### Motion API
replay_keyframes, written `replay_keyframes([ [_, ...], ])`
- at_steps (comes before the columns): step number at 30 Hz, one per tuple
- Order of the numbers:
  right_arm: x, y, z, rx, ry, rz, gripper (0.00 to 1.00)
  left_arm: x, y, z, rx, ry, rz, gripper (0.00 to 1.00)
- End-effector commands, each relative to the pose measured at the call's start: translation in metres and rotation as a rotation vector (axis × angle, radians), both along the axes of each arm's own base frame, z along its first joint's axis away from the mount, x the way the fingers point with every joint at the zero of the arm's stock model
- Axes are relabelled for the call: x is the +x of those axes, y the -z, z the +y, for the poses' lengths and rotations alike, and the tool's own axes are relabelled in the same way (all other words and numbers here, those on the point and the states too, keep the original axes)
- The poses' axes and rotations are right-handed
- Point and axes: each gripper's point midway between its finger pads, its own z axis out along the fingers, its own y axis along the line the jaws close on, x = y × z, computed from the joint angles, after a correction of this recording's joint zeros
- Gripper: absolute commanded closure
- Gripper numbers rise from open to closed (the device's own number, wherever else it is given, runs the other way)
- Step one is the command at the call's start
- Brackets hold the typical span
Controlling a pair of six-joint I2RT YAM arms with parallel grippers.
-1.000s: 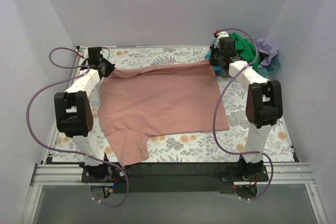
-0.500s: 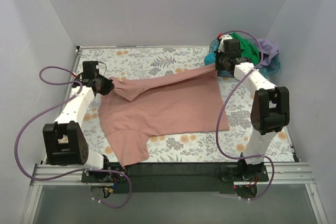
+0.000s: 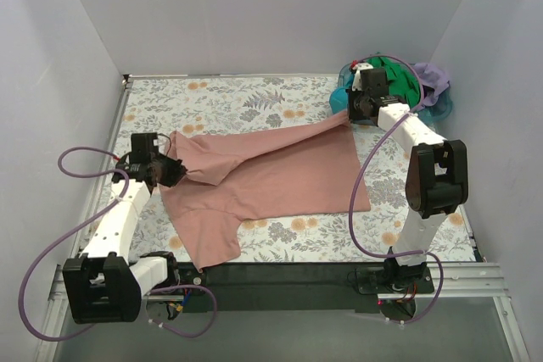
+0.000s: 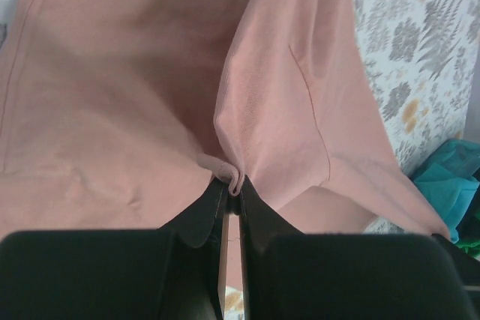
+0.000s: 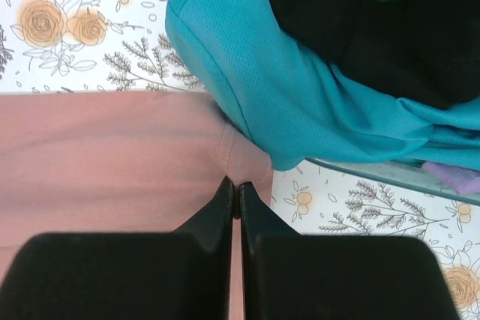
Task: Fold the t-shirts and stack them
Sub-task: Fold the tshirt
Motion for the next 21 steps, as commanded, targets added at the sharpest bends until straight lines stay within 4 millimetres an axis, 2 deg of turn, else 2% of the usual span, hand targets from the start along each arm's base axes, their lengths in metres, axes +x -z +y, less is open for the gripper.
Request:
replay_keyframes([
  [1, 0.0, -0.009, -0.005, -0.004, -0.006, -0.024, 0.99, -0.02, 0.006, -0.007, -0.047, -0.017, 0.007, 1.0],
  [4, -0.002, -0.001, -0.006, -0.007, -0.002, -0.006, 0.99, -0.028, 0.014, -0.003, -0.03, -0.04, 0.015, 1.0],
  [5, -0.002, 0.001, -0.005, -0.007, -0.003, -0.001, 0.99, -0.033, 0.023, -0.003, -0.03, -0.04, 0.035, 1.0],
  [10, -0.007, 0.018, -0.003, 0.005, 0.003, 0.039, 0.99, -0.038, 0.044, -0.01, -0.064, -0.02, 0.075, 1.0],
  [13, -0.009, 0.023, -0.002, 0.009, -0.002, 0.051, 0.99, -0.038, 0.049, -0.01, -0.06, -0.012, 0.093, 1.0],
  [18, -0.009, 0.024, 0.001, 0.026, -0.012, 0.045, 0.99, -0.034, 0.045, -0.003, -0.032, -0.036, 0.073, 1.0],
  [21, -0.001, 0.014, 0.011, 0.06, -0.046, 0.024, 0.99, -0.008, 0.023, -0.002, -0.016, -0.021, 0.001, 1.0],
])
